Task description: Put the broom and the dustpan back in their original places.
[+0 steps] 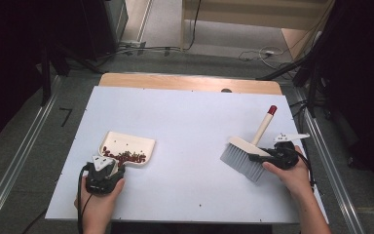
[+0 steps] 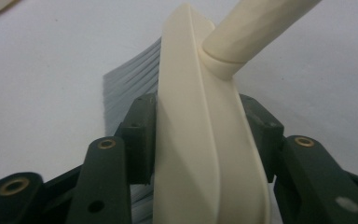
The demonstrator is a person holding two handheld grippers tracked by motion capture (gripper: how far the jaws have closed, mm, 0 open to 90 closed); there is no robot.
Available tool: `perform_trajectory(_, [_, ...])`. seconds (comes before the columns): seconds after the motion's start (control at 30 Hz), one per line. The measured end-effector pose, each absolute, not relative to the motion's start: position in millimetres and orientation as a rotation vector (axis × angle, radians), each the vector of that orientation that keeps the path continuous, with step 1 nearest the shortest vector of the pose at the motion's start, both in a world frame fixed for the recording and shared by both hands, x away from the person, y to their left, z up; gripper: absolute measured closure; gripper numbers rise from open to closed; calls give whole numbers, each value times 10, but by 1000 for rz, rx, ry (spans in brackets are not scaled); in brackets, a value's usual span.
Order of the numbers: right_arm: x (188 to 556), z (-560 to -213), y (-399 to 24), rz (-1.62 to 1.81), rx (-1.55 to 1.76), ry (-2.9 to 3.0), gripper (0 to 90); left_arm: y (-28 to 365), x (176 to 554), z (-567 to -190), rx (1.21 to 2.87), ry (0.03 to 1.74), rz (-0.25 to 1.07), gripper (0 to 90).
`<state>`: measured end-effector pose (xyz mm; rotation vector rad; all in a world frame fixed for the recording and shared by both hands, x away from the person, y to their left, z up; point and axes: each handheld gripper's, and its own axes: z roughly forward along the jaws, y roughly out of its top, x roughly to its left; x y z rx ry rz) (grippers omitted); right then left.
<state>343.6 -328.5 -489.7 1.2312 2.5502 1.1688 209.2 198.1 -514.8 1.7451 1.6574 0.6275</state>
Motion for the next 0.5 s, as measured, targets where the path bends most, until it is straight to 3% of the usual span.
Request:
perform_trajectory(0.27, [3513, -4965, -3306, 1133, 1270, 2544, 399, 1987, 2083, -5142, 1698, 1631, 606, 630])
perform_trajectory(0.4, [3511, -4952, -3327, 1066, 1269, 2519, 395, 2002, 2071, -5081, 1675, 1594, 609, 476])
perform_trajectory(0.5, [3518, -4910, -3384, 1096, 1292, 2474, 382, 2012, 2064, -5054, 1676, 1550, 594, 418])
